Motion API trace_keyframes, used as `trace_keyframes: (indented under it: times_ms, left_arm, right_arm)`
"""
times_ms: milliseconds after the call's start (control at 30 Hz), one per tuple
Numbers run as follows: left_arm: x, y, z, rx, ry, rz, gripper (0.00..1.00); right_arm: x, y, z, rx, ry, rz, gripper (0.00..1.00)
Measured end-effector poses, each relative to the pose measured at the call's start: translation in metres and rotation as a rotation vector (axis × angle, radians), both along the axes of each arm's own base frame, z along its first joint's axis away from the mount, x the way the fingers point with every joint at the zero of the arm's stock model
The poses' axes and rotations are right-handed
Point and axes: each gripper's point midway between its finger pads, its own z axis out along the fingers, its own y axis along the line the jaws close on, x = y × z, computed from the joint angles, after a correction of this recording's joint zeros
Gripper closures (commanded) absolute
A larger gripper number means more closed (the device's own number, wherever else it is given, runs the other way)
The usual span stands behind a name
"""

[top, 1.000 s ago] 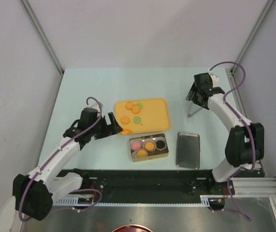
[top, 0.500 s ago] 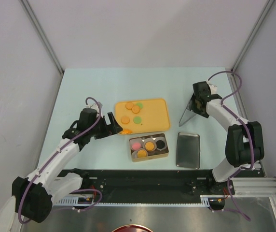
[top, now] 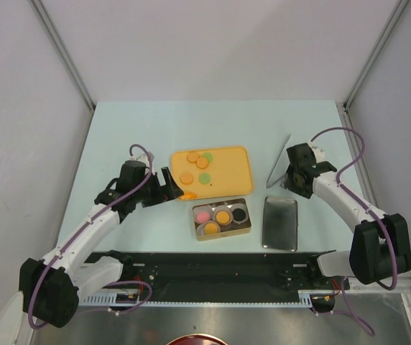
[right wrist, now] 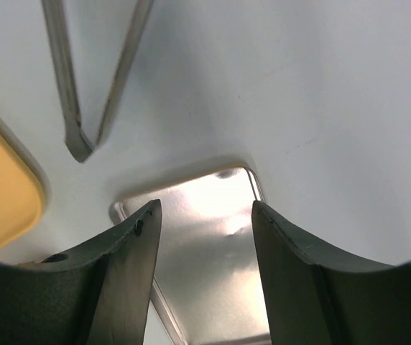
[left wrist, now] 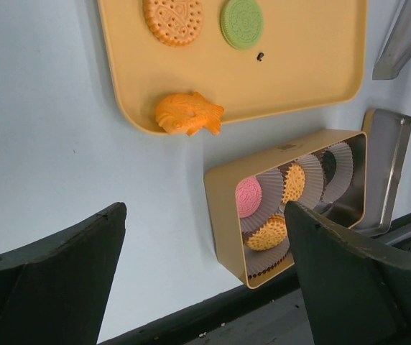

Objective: Pack the cookies

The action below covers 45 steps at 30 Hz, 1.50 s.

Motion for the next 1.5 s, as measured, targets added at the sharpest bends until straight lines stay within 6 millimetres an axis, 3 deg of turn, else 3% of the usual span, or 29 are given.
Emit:
trace_keyframes:
  times_ms: [367,533,800,967,1233,1333,1500]
  left_arm:
    - [-0.001,-0.001,0.001,-0.006,-0.002,-0.005,0.04]
    - [-0.001,-0.001,0.001,-0.006,-0.002,-0.005,0.04]
    - [-0.002,-0.001,-0.001,-0.005,0.003,-0.005,0.04]
    - [-0.002,0.000,-0.001,-0.004,0.003,-0.003,0.04]
    - [0.000,0.003,-0.002,0.012,-0.001,0.013,0.04]
    - [0.001,0.004,-0.003,0.017,0.001,0.017,0.04]
    - [0.002,0.007,-0.005,0.032,0.009,0.030,0.04]
  right_arm:
    - [-0.065,-0.013,-0.061,-0.042,0.217,0.008,0.43]
    - [-0.065,-0.014,-0.072,-0.019,0.239,-0.007,0.50]
    - [-0.056,-0.009,-0.079,0.064,0.207,-0.022,0.80]
    - [-0.047,-0.002,-0.075,0.109,0.143,-0.015,0.95]
    - [-0.058,0.000,-0.066,0.139,0.129,-0.022,1.00]
    - [-0.060,-0.001,-0.048,0.137,0.111,-0.021,1.00]
    - [-0.047,-0.002,0.000,0.135,0.002,-0.011,1.00]
